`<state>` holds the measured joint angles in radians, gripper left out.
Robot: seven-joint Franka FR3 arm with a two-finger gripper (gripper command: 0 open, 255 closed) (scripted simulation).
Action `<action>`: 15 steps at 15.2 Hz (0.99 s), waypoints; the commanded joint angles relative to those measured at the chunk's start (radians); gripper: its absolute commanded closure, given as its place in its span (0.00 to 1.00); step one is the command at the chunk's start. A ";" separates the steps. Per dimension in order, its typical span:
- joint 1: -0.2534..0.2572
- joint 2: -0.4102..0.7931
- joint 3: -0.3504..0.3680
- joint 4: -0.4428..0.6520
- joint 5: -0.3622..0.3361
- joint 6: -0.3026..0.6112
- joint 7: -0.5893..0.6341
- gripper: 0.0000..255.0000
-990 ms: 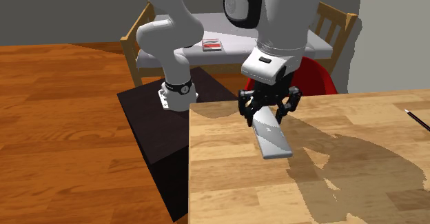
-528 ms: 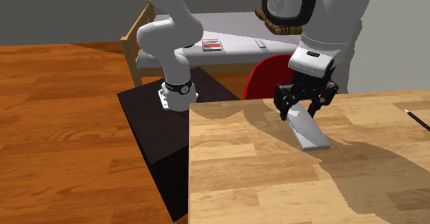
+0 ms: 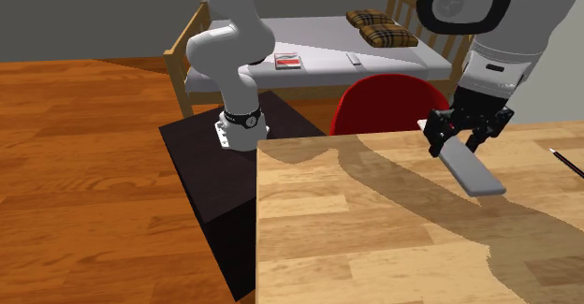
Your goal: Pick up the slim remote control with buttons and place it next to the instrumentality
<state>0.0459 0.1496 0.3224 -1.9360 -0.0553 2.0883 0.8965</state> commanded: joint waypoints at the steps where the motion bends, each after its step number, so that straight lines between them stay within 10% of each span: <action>1: 0.028 0.060 0.013 0.079 -0.024 -0.024 0.050 1.00; 8: 0.150 0.296 0.031 0.411 -0.109 -0.135 0.187 1.00; 15: 0.152 0.324 0.023 0.356 -0.121 -0.055 0.195 1.00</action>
<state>0.1978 0.4692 0.3462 -1.5706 -0.1738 2.0197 1.0897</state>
